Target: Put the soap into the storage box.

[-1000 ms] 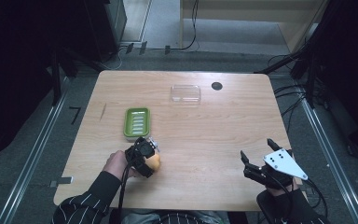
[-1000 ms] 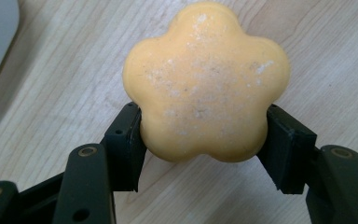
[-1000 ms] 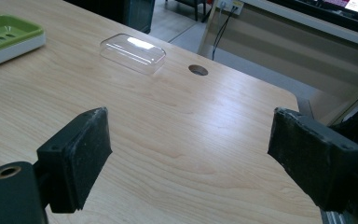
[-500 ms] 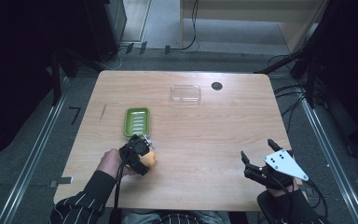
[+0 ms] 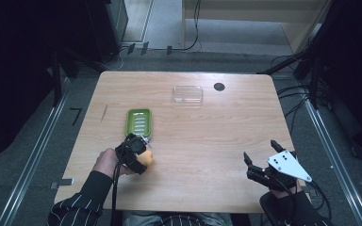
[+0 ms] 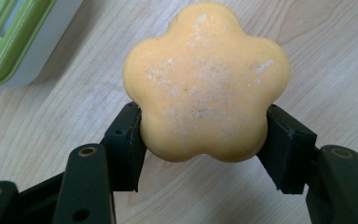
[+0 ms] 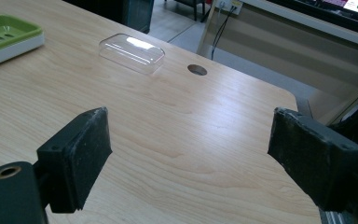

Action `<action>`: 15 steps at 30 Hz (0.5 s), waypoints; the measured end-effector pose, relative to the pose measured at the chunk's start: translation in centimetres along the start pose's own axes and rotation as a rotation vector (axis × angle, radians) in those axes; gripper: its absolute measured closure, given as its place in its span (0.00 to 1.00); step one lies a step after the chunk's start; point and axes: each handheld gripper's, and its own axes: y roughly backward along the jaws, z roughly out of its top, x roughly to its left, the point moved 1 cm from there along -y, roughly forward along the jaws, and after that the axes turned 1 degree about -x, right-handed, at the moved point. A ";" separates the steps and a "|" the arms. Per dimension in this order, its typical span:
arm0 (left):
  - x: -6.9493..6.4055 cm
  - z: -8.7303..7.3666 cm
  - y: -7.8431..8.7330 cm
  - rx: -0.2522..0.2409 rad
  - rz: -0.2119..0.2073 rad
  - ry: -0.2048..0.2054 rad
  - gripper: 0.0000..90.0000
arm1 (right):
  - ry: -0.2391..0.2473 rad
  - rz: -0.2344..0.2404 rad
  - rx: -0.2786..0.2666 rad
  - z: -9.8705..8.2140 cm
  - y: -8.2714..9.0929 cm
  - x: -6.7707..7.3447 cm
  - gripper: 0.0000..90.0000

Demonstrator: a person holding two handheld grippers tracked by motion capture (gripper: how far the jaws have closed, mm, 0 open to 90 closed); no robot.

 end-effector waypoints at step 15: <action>1.0 -0.6 0.5 0.001 0.004 0.024 0.44 | 0.002 0.001 -0.002 0.0 0.0 0.0 0.15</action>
